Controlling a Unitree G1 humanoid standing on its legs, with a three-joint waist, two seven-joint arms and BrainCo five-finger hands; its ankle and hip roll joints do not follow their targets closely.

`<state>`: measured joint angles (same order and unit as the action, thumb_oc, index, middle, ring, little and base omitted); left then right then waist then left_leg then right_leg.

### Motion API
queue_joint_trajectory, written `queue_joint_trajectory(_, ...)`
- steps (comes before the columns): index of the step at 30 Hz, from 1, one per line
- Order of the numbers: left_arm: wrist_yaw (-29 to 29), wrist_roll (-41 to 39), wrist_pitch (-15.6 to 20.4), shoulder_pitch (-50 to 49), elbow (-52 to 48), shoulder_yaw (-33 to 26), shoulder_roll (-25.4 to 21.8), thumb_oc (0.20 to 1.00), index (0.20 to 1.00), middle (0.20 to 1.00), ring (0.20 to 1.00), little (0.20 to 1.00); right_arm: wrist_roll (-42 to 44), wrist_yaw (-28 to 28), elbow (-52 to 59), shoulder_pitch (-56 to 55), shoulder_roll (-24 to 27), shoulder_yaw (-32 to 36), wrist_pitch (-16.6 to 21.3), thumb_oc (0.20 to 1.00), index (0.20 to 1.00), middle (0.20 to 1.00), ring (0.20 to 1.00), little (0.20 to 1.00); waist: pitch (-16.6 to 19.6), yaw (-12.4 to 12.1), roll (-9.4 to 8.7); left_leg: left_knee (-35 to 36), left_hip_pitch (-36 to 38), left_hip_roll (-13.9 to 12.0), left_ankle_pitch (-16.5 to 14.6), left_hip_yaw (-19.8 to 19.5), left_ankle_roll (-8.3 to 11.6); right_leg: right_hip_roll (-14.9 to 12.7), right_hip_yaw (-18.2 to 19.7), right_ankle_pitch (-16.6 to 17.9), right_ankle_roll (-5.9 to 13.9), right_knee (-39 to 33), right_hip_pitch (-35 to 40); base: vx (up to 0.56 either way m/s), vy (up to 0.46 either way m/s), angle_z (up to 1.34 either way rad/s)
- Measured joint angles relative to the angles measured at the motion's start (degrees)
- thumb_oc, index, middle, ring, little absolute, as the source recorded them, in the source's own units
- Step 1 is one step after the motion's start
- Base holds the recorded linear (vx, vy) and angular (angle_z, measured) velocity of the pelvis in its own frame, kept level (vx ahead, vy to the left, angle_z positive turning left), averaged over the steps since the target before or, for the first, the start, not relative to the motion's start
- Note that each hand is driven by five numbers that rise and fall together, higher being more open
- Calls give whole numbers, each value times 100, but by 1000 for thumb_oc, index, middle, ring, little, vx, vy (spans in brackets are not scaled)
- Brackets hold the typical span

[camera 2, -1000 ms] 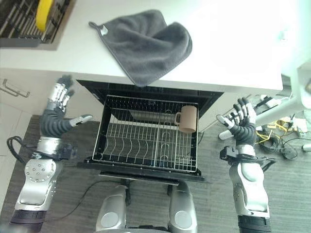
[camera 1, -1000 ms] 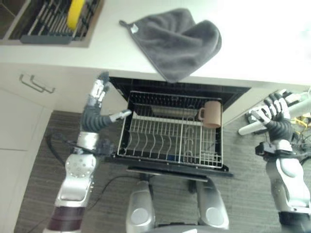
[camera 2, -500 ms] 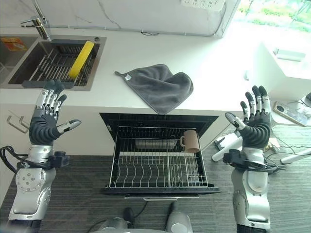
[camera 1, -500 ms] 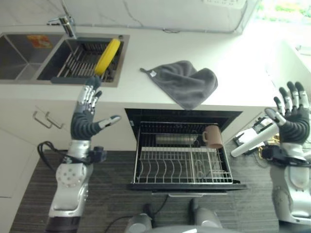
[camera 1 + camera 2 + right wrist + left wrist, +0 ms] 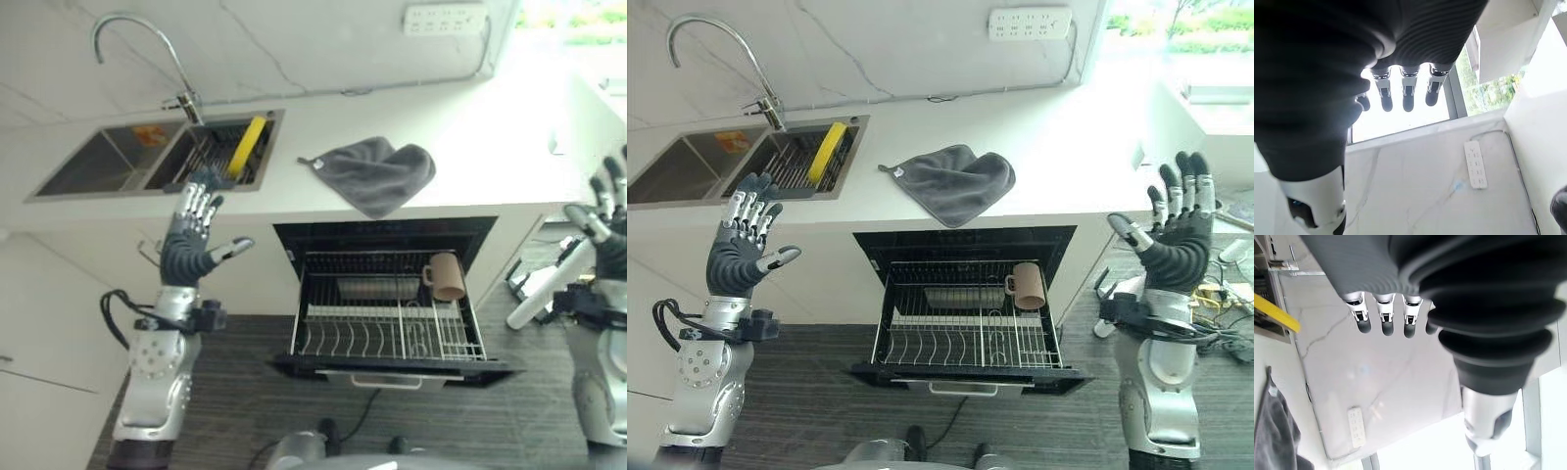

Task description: Place the dishes in the dishwasher.

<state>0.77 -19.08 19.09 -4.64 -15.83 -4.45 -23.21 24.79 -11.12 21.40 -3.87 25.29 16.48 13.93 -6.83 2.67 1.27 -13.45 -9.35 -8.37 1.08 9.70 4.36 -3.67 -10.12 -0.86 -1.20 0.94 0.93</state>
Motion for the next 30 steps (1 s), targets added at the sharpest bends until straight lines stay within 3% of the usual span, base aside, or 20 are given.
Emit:
queue_joint_trajectory(2, -64, -34, -3, -26, 80, -26, -7, 1000, 1000, 1000, 1000, 1000, 2, 104, -57, -105, 48, 4, -17, 1000, 1000, 1000, 1000, 1000, 6, 161, 10, 886, 657, -365, -72, -420, 119, 20, 231, 35, 127, 9, -18, 109, 548, -43)
queue_joint_trajectory(4, -71, -142, 7, -130, 111, -43, 0, 1000, 1000, 1000, 1000, 1000, 9, 240, -52, -178, 51, 129, -76, 1000, 1000, 1000, 1000, 1000, 5, 289, 41, 1711, 1156, -631, -50, -458, 154, -5, 432, 80, 290, 11, -85, 99, 587, -52)
queue_joint_trajectory(6, -77, -234, 13, -138, 220, -36, 23, 1000, 1000, 1000, 1000, 1000, 22, 284, -24, -168, 106, 313, -118, 1000, 1000, 1000, 1000, 1000, 4, 302, 61, 1760, 1135, -678, -48, -444, 151, -160, 540, 145, 513, 0, -199, 90, 621, -35)
queue_joint_trajectory(8, -104, -244, 27, -165, 257, -36, 122, 1000, 1000, 1000, 1000, 1000, 118, 337, 133, -65, 339, 381, -236, 1000, 1000, 1000, 1000, 1000, 11, 260, 256, 1795, 1135, -498, -46, -464, 94, -364, 656, 269, 812, -152, -208, 61, 665, -25)
queue_joint_trajectory(9, -108, -271, 57, -145, 287, -73, 115, 1000, 1000, 1000, 1000, 1000, 122, 374, 198, -51, 242, 369, -227, 1000, 1000, 1000, 1000, 1000, -16, 248, 152, 1837, 1145, -185, -111, -371, 309, -705, 696, 338, 958, -202, -193, 79, 737, 3)
queue_joint_trajectory(10, -124, -348, 82, -129, 275, -89, 97, 1000, 1000, 1000, 1000, 1000, 134, 383, 292, -103, 126, 357, -235, 1000, 1000, 1000, 1000, 1000, -41, 249, -62, 1816, 1105, 140, -145, -247, 222, -1048, 692, 358, 991, -200, -206, 69, 558, 24)
queue_joint_trajectory(11, -123, -441, 68, -115, 292, -95, 76, 1000, 1000, 1000, 1000, 1000, 145, 377, 392, -193, -41, 354, -230, 1000, 1000, 1000, 1000, 1000, -55, 240, -276, 1703, 1048, 504, -205, -264, 28, -1372, 657, 505, 1037, -136, -257, 100, 615, 28)
queue_joint_trajectory(12, -127, -503, 61, -75, 300, -94, 75, 1000, 1000, 1000, 1000, 1000, 203, 364, 575, -324, -179, 393, -233, 1000, 1000, 1000, 1000, 1000, -127, 71, -364, 1473, 885, 667, -294, -271, -239, -1597, 589, 671, 964, 34, -336, 104, 455, 33)
queue_joint_trajectory(13, -127, -522, 41, -78, 372, -90, 72, 1000, 1000, 1000, 1000, 1000, 257, 338, 670, -411, -291, 397, -228, 1000, 1000, 1000, 1000, 1000, -127, 81, -381, 1439, 883, 785, -361, -319, -328, -1681, 435, 834, 762, 134, -350, 124, 499, 16)
queue_joint_trajectory(15, -102, -703, -32, -126, 323, -138, -14, 1000, 1000, 1000, 1000, 1000, 337, 306, 782, -414, -487, 356, -221, 1000, 1000, 1000, 1000, 1000, -137, -104, -399, 1491, 1014, 996, -441, -258, -606, -1895, 452, 1377, 815, 608, -623, 137, 395, -3)
queue_joint_trajectory(16, -95, -704, -54, -189, 289, -187, -38, 1000, 1000, 1000, 1000, 1000, 332, 305, 786, -384, -496, 240, -223, 1000, 1000, 1000, 1000, 1000, -142, -162, -390, 1620, 1177, 1041, -381, -173, -715, -1916, 412, 1473, 868, 781, -773, 102, 348, -27)
queue_joint_trajectory(18, -81, -727, -122, -296, 230, -296, -132, 1000, 1000, 1000, 1000, 1000, 327, 328, 785, -343, -490, -81, -229, 1000, 1000, 1000, 1000, 1000, -151, -264, -355, 1813, 1353, 1032, -313, 58, -801, -1644, -28, 1309, 1086, 935, -848, 47, 301, -46)
queue_joint_trajectory(19, -69, -728, -165, -297, 228, -291, -159, 1000, 1000, 1000, 1000, 1000, 325, 325, 761, -341, -482, -90, -230, 1000, 1000, 1000, 1000, 1000, -145, -304, -365, 1834, 1367, 1010, -303, 76, -822, -1433, -208, 1021, 1137, 1067, -876, 55, 253, -30)
queue_joint_trajectory(20, -53, -729, -190, -285, 227, -273, -162, 1000, 1000, 1000, 1000, 1000, 320, 308, 695, -316, -447, -72, -225, 1000, 1000, 1000, 1000, 1000, -149, -282, -362, 1833, 1352, 979, -310, 16, -835, -1046, -180, 560, 1105, 1206, -888, 56, 193, -8)
queue_joint_trajectory(21, -45, -729, -246, -215, 237, -214, -151, 1000, 1000, 1000, 1000, 1000, 308, 280, 570, -305, -403, -67, -221, 1000, 1000, 1000, 1000, 1000, -151, -256, -359, 1831, 1347, 929, -316, -68, -848, -579, 72, 62, 1065, 1408, -884, 14, 98, 25)
queue_joint_trajectory(22, -21, -729, -304, -125, 241, -154, -145, 1000, 1000, 1000, 1000, 1000, 280, 254, 463, -306, -384, -68, -221, 1000, 1000, 1000, 1000, 1000, -150, -166, -360, 1829, 1348, 903, -309, -235, -838, -133, 331, -283, 838, 1533, -851, 9, 55, 47)
queue_joint_trajectory(24, 37, -729, -325, -42, 242, -47, -116, 1000, 1000, 1000, 1000, 1000, 279, 233, 373, -314, -273, 3, -206, 1000, 1000, 1000, 1000, 1000, -109, -124, -421, 1828, 1383, 989, -301, -364, -823, 317, 491, -382, 600, 1150, -691, 23, -7, 45)
queue_joint_trajectory(26, 111, -728, -326, -53, 243, 116, -22, 1000, 1000, 1000, 1000, 1000, 284, 205, 249, -319, -226, -16, -101, 1000, 1000, 1000, 1000, 1000, -105, -119, -355, 1830, 1399, 1122, -276, -566, -779, 400, 814, -276, 354, 457, -275, 38, -112, 34)
queue_joint_trajectory(30, 193, -728, -328, -82, 236, 212, -10, 1000, 1000, 1000, 1000, 1000, 282, 127, 148, -308, -228, -26, -32, 1000, 1000, 1000, 1000, 1000, -99, -127, -340, 1831, 1569, 1113, -131, -604, -569, 362, 608, -219, 269, -54, 259, 24, -162, 28)
